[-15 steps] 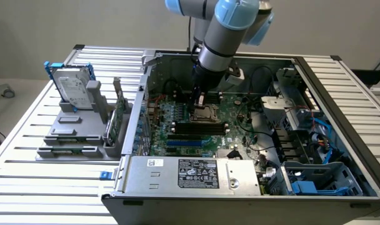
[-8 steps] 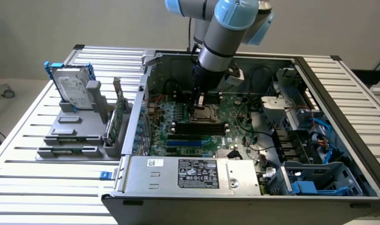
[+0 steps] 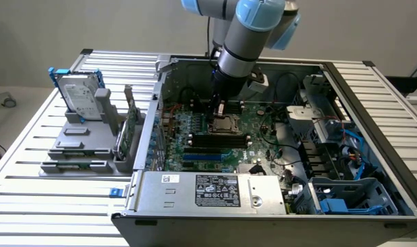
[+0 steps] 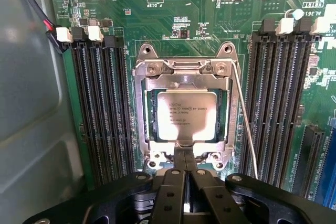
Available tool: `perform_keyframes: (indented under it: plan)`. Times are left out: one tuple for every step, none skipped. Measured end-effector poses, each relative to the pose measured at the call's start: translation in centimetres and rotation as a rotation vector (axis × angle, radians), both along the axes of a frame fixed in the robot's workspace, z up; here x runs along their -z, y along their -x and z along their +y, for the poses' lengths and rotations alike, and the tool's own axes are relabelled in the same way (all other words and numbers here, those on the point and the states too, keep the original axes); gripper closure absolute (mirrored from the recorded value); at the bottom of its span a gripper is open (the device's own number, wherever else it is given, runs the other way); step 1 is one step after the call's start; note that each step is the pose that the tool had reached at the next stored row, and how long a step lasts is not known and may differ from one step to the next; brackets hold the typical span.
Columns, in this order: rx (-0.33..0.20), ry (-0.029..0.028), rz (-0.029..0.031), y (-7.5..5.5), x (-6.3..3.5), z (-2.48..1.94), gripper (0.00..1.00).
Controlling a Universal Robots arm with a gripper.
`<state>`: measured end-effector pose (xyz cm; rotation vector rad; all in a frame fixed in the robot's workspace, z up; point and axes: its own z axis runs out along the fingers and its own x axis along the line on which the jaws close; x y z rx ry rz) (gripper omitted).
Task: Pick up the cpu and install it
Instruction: 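Close the cpu cover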
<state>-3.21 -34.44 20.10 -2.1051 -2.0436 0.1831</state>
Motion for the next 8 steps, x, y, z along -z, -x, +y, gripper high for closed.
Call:
perform_keyframes:
  plan:
    - [0.000,0.0001,0.0001,0.01,-0.06,0.00,0.89]
    - [0.000,0.0002,0.0001,0.04,-0.11,-0.01,0.89]
    - [0.000,0.0001,0.0001,0.08,-0.14,-0.01,0.89]
    - [0.000,0.0002,0.0001,0.14,-0.18,-0.02,0.89]
    - [0.000,0.0000,0.0001,0.23,-0.22,-0.02,0.89]
    - [0.000,-0.0002,0.0001,0.35,-0.26,-0.03,0.89]
    - [0.000,-0.0007,0.0001,0.50,-0.32,-0.04,0.89]
    - [0.001,-0.0013,0.0001,0.64,-0.38,-0.05,0.89]
